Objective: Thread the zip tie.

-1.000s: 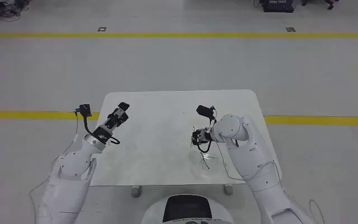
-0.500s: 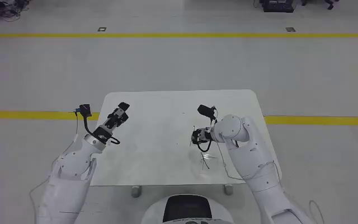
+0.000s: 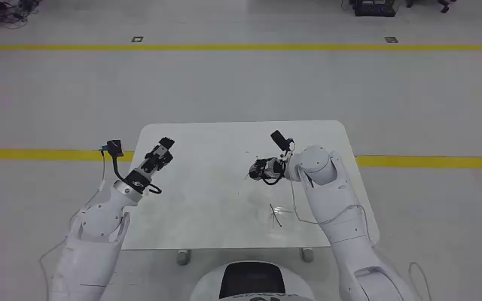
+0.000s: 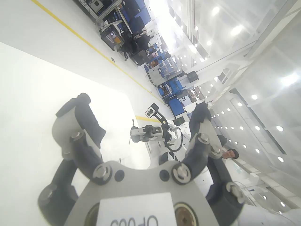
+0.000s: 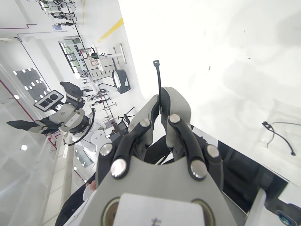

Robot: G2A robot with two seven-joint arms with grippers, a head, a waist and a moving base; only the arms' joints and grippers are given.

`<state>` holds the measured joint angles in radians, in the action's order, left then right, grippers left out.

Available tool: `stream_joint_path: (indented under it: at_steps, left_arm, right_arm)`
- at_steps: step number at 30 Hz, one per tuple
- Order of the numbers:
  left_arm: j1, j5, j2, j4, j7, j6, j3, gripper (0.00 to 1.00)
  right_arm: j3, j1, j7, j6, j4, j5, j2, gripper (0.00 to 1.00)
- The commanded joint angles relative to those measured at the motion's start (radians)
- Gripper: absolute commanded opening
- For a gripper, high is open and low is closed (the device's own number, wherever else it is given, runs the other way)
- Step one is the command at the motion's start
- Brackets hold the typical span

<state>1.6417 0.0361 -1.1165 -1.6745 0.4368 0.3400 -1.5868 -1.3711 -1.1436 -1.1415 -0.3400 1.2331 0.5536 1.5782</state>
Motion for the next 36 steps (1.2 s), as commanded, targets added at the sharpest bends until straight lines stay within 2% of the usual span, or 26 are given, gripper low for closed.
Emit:
stream_joint_path:
  at_steps: [1, 5, 9, 10, 13, 17, 19, 26, 29, 33, 36]
  left_arm:
    - [0.0, 0.0, 0.0, 0.0, 0.0, 0.0, 0.0, 1.0]
    - [-0.002, -0.009, 0.0, -0.003, 0.001, 0.0, 0.004, 1.0]
    - [-0.017, -0.131, 0.008, -0.053, 0.058, 0.0, 0.018, 1.0]
    - [-0.019, -0.191, 0.013, -0.07, 0.083, 0.0, 0.024, 1.0]
    - [-0.019, -0.297, 0.027, -0.099, 0.111, 0.0, 0.053, 1.0]
    - [-0.02, -0.363, 0.049, -0.106, 0.138, 0.0, 0.105, 1.0]
    - [-0.024, -0.408, 0.057, -0.095, 0.114, 0.0, 0.109, 1.0]
    - [-0.025, -0.413, 0.057, -0.097, 0.112, 0.0, 0.11, 1.0]
    - [-0.033, -0.454, 0.062, -0.111, 0.116, 0.0, 0.138, 1.0]
    - [-0.041, -0.45, 0.079, -0.122, 0.11, 0.0, 0.177, 1.0]
    - [-0.048, -0.425, 0.1, -0.115, 0.1, 0.0, 0.218, 1.0]
  right_arm:
    - [0.0, 0.0, 0.0, 0.0, 0.001, 0.0, 0.0, 0.0]
    - [0.0, 0.0, 0.0, 0.0, 0.001, 0.0, 0.0, 0.0]
    - [-0.019, -0.003, 0.075, 0.0, -0.032, -0.073, 0.004, 0.0]
    - [-0.025, 0.004, 0.085, 0.0, -0.049, -0.097, 0.007, 0.0]
    - [-0.03, 0.026, 0.101, 0.0, -0.092, -0.124, 0.013, 0.0]
    - [-0.045, 0.052, 0.123, 0.0, -0.145, -0.175, 0.024, 0.0]
    - [-0.047, 0.054, 0.128, 0.0, -0.145, -0.178, 0.024, 0.0]
    - [-0.047, 0.051, 0.133, 0.003, -0.145, -0.18, 0.024, 0.0]
    - [-0.041, 0.039, 0.145, 0.015, -0.133, -0.218, 0.022, 0.0]
    - [-0.043, 0.036, 0.109, 0.024, -0.121, -0.262, 0.015, 0.0]
    - [-0.044, 0.036, 0.081, 0.021, -0.117, -0.291, 0.008, 0.0]
